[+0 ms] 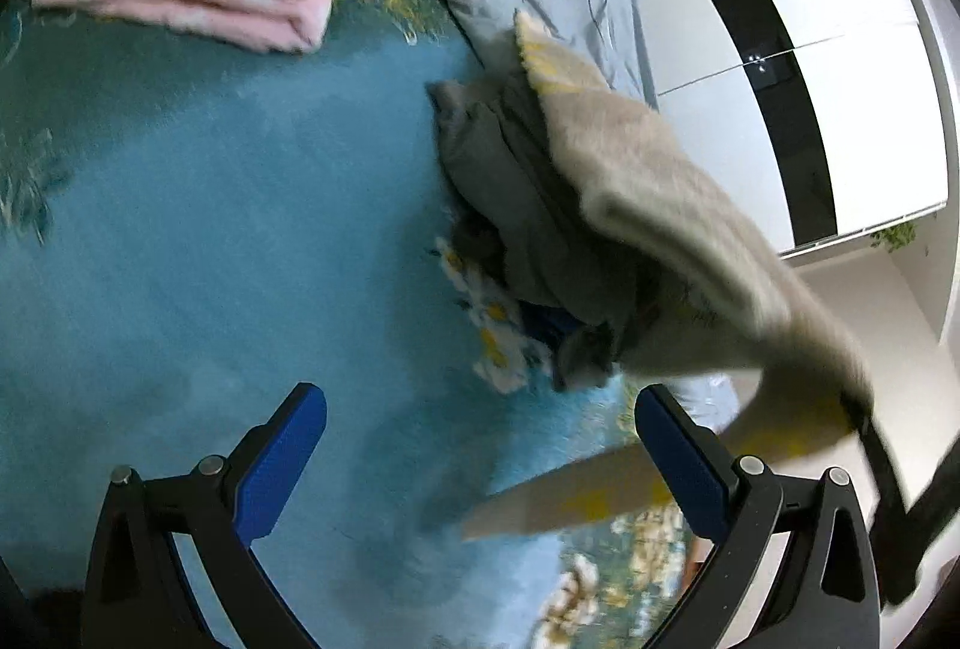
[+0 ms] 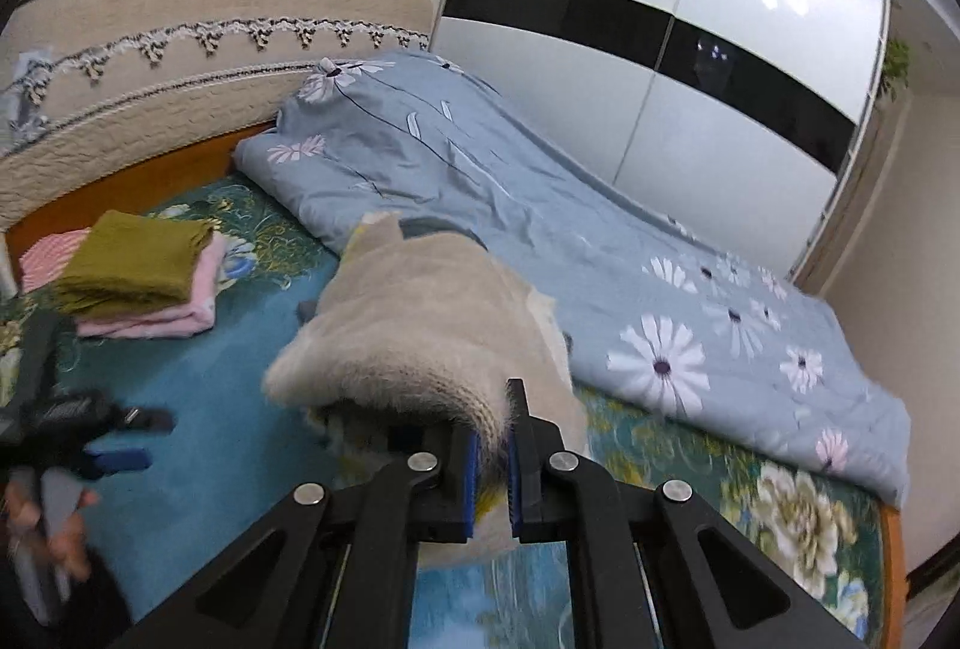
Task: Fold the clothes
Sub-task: 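Lift the sweater with the right gripper and pull it off the grey garment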
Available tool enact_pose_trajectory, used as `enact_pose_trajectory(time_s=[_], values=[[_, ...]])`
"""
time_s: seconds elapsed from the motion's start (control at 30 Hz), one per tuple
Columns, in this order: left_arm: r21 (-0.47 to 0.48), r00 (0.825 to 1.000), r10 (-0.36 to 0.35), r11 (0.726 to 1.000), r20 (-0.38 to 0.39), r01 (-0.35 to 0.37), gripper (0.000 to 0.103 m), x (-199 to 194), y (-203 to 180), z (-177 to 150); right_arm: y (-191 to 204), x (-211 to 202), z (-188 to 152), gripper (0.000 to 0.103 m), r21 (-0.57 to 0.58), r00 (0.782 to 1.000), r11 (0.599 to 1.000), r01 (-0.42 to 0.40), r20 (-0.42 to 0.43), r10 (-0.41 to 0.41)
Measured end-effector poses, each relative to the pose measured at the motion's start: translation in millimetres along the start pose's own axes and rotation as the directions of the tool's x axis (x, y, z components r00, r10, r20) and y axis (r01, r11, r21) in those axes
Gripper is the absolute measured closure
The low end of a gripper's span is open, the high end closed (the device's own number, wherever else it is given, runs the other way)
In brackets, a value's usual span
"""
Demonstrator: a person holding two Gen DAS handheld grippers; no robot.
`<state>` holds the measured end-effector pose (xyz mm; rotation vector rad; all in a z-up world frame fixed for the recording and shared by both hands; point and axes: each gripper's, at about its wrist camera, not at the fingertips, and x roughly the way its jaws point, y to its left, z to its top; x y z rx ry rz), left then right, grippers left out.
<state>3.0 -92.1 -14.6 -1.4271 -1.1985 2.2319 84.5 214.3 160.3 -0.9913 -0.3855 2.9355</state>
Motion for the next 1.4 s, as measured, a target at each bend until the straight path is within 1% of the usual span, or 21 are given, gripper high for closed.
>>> enact_pose_trajectory(time_s=[0.1,0.2,0.27,0.37,0.43,0.5,0.63,0.73,0.87,0.9,0.93,0.97,1.0,1.03,1.07,1.1,1.13,1.17,1.2,1.3,1.4], values=[[-0.037,0.998,-0.03,0.999,-0.047,0.028,0.001,13,-7,-12,-23,-27,-31,0.096,0.006,1.0,1.0,0.027,-0.013,-0.027],[-0.021,0.995,-0.026,0.999,-0.093,0.024,0.001,29,-18,-28,-49,-35,-64,0.096,-0.003,0.993,0.996,0.094,-0.071,-0.094],[-0.008,0.991,-0.019,1.0,-0.13,0.019,0.001,42,-27,-40,-69,-29,-82,0.096,-0.027,0.978,0.985,0.168,-0.117,-0.17],[0.001,0.98,-0.001,1.0,-0.2,0.001,0.001,62,-35,-59,-79,-29,-83,0.096,-0.125,0.954,0.954,0.274,-0.087,-0.285],[0.023,0.973,0.021,1.0,-0.229,-0.016,0.001,72,-40,-70,-74,-36,-73,0.096,-0.202,0.94,0.921,0.333,-0.013,-0.342],[0.034,0.969,0.034,0.999,-0.243,-0.027,0.001,78,-43,-76,-64,-23,-82,0.095,-0.25,0.938,0.91,0.33,-0.024,-0.346],[0.021,0.965,0.044,0.999,-0.259,-0.039,0.001,86,-43,-83,-43,2,-99,0.095,-0.346,0.934,0.882,0.319,-0.045,-0.356],[0.019,0.962,0.053,0.999,-0.268,-0.05,0.001,87,-40,-86,-31,35,-146,0.095,-0.425,0.919,0.867,0.259,-0.169,-0.357],[0.02,0.956,0.076,0.997,-0.282,-0.074,0.002,90,-34,-87,-28,56,-204,0.094,-0.461,0.882,0.865,0.199,-0.299,-0.363],[0.018,0.955,0.082,0.997,-0.286,-0.08,0.001,91,-32,-87,-33,56,-213,0.094,-0.443,0.873,0.874,0.199,-0.325,-0.363],[0.012,0.952,0.087,0.996,-0.292,-0.087,0.002,91,-30,-85,-36,54,-216,0.093,-0.417,0.872,0.886,0.203,-0.335,-0.358],[0.009,0.95,0.09,0.996,-0.298,-0.091,0.002,92,-28,-86,-40,52,-218,0.09,-0.391,0.87,0.897,0.208,-0.345,-0.352],[0.005,0.948,0.092,0.995,-0.305,-0.095,0.002,93,-26,-87,-47,46,-218,0.089,-0.355,0.876,0.911,0.21,-0.346,-0.336],[0.004,0.946,0.095,0.995,-0.309,-0.098,0.002,98,-23,-88,-53,40,-218,0.084,-0.318,0.882,0.924,0.211,-0.346,-0.321],[0.007,0.945,0.098,0.995,-0.314,-0.101,0.002,99,-22,-89,-58,36,-216,0.073,-0.294,0.882,0.927,0.232,-0.338,-0.328],[0.011,0.943,0.101,0.995,-0.318,-0.103,0.002,101,-20,-90,-64,32,-214,0.067,-0.269,0.883,0.93,0.252,-0.331,-0.335],[0.013,0.942,0.104,0.994,-0.319,-0.105,0.002,105,-21,-91,-72,27,-213,0.054,-0.228,0.885,0.936,0.267,-0.326,-0.332],[0.015,0.942,0.106,0.994,-0.319,-0.107,0.001,110,-21,-92,-80,21,-212,0.048,-0.188,0.888,0.941,0.281,-0.322,-0.329],[0.015,0.942,0.108,0.994,-0.317,-0.109,0.002,111,-22,-93,-88,16,-211,0.045,-0.146,0.89,0.945,0.294,-0.317,-0.326],[0.018,0.945,0.113,0.993,-0.308,-0.113,0.002,112,-24,-94,-112,-1,-209,0.045,-0.021,0.898,0.944,0.329,-0.303,-0.319],[0.024,0.949,0.117,0.993,-0.292,-0.115,0.002,111,-24,-95,-136,-17,-206,0.045,0.106,0.905,0.928,0.357,-0.288,-0.315]])
